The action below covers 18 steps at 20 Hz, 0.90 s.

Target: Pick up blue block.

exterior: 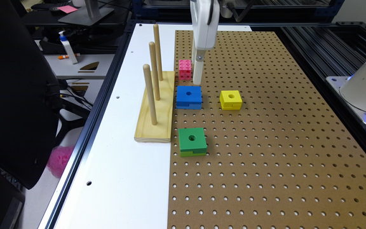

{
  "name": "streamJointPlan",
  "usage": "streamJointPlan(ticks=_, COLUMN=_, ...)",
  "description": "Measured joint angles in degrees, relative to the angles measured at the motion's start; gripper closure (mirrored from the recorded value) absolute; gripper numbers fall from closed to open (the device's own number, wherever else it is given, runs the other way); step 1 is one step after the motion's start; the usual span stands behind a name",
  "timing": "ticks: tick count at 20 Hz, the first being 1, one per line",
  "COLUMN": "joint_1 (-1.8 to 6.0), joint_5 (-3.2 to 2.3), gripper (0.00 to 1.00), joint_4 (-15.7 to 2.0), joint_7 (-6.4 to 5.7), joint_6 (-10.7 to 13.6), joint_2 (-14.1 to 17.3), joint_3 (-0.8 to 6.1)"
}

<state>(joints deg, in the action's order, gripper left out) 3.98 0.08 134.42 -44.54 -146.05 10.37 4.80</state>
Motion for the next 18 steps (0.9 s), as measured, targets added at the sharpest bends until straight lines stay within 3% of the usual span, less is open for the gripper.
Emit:
streamJointPlan(ticks=3, joint_1=0.01, joint_5=-0.02, gripper=0.00, joint_4=-0.47, joint_7=0.00, joint_6=-4.9, joint_2=5.2, joint_3=0.00)
streamJointPlan(ticks=5, joint_1=0.01, joint_5=-0.02, gripper=0.00, joint_4=-1.34, joint_7=0.00, joint_6=-6.2, joint_2=7.2, joint_3=0.00)
streamJointPlan(ticks=18, joint_1=-0.01, joint_5=-0.02, gripper=0.00, joint_4=-2.70, joint_7=-0.11, joint_6=-6.2, joint_2=7.8, joint_3=0.31)
